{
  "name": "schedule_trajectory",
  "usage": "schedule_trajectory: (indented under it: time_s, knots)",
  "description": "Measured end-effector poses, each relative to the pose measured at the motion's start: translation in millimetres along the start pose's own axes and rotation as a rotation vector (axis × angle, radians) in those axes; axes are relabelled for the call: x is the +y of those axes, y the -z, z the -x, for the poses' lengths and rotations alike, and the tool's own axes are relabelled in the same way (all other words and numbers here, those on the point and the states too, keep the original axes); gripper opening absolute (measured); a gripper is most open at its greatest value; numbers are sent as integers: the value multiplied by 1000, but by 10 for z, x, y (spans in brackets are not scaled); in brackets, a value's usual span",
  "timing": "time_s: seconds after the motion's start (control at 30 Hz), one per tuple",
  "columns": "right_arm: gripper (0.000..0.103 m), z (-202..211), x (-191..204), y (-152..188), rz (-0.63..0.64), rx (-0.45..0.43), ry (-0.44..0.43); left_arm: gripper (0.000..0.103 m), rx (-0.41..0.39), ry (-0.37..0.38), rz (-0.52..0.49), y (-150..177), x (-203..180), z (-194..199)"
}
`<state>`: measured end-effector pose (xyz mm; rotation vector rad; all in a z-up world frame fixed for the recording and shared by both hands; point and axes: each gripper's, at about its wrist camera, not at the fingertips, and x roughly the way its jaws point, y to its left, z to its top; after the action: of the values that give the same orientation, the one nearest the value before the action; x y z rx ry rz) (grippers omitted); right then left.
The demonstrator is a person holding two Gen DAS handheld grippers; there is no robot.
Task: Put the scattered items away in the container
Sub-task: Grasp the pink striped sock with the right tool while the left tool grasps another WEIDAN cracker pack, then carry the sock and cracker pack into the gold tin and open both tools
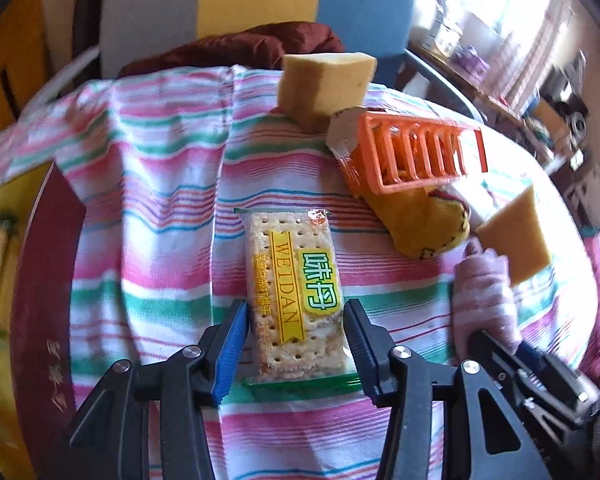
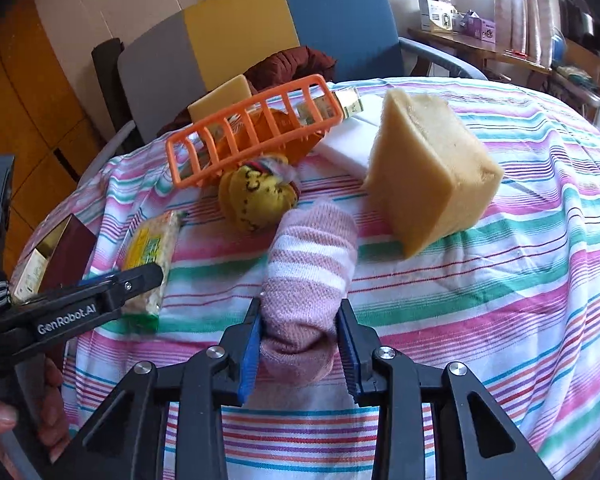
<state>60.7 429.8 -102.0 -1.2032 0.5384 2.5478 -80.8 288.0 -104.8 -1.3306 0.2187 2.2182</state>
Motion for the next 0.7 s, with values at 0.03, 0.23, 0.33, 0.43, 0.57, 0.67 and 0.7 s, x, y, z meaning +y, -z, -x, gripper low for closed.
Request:
schedule_trajectory:
  time_s: [0.03, 0.23, 0.33, 0.43, 0.57, 0.67, 0.7]
  knots:
    - [35, -13, -2, 7, -1, 2, 0, 50, -6, -3, -15, 10, -12, 2]
    - [32, 21, 13, -10, -13, 3, -8, 47, 23, 53, 52, 8, 140, 32]
    - [31, 66, 46, 0, -20, 3, -30, 46, 44, 74, 69, 42, 190, 58]
    - [30, 109, 112, 20, -17, 8, -61, 46, 47, 74, 60, 116, 202, 115]
    - [30, 174, 262, 30, 6, 4, -103, 46, 41, 93, 82, 263, 288, 244]
    - [29, 217, 381, 31, 17, 5, -137, 46, 35, 118, 102, 344, 360, 354]
    - [29, 238, 441, 27, 28, 2, -144, 46, 29, 125, 106, 360, 373, 399]
